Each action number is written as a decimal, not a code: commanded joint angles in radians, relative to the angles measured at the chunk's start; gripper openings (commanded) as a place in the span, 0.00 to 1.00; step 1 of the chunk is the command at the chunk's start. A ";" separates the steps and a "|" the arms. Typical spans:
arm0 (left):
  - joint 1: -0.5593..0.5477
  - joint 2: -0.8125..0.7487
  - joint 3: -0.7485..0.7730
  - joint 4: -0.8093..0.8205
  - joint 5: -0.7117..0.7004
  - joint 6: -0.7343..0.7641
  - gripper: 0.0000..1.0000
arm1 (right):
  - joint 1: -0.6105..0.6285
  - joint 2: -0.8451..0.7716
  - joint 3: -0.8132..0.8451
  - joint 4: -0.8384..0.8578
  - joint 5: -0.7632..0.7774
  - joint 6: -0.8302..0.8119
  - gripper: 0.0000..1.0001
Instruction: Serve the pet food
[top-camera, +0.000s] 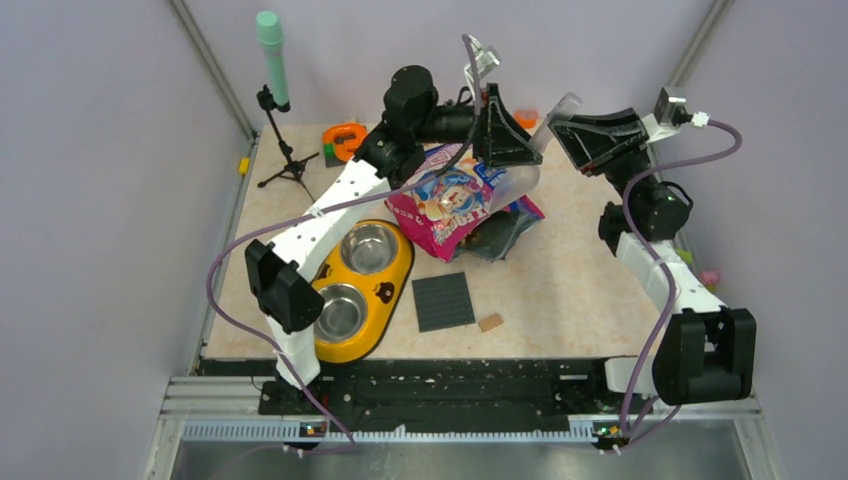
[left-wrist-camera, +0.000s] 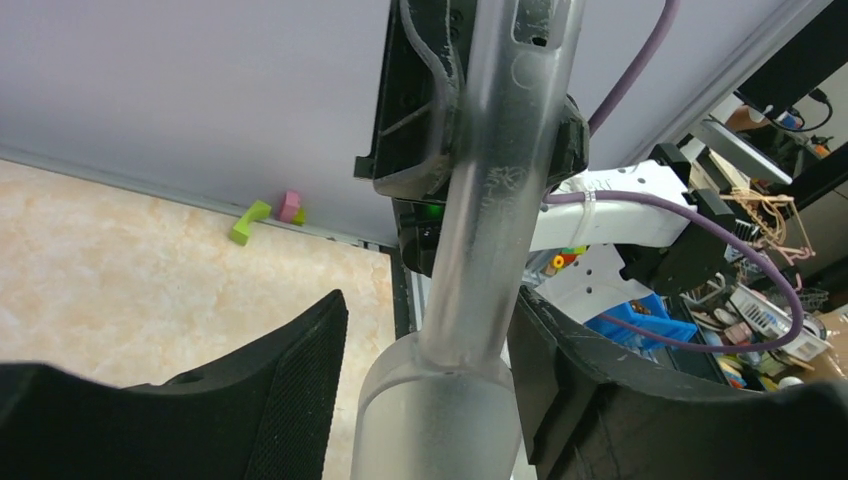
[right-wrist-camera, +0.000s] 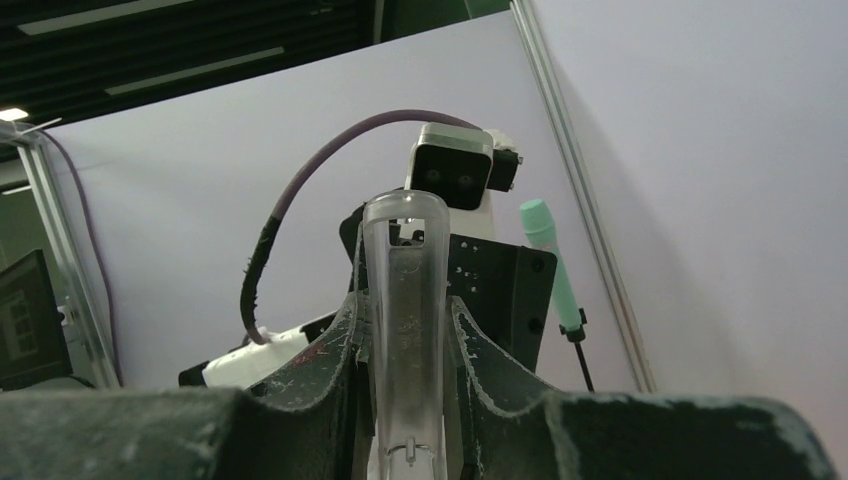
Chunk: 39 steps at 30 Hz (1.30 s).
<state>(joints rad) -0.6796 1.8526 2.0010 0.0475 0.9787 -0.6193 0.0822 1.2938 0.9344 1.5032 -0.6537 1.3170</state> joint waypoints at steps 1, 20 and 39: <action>-0.024 0.001 0.029 0.038 0.020 0.006 0.58 | 0.000 0.001 0.050 0.123 -0.010 0.017 0.00; -0.044 0.031 0.008 0.175 0.074 -0.154 0.00 | 0.000 -0.033 0.025 0.043 -0.039 -0.024 0.00; 0.122 -0.106 -0.074 -0.199 0.167 0.110 0.00 | -0.001 -0.322 0.169 -1.064 -0.173 -0.764 0.81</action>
<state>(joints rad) -0.6189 1.8084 1.9278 -0.0082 1.0878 -0.6266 0.0822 1.0206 0.9768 0.7666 -0.8257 0.8265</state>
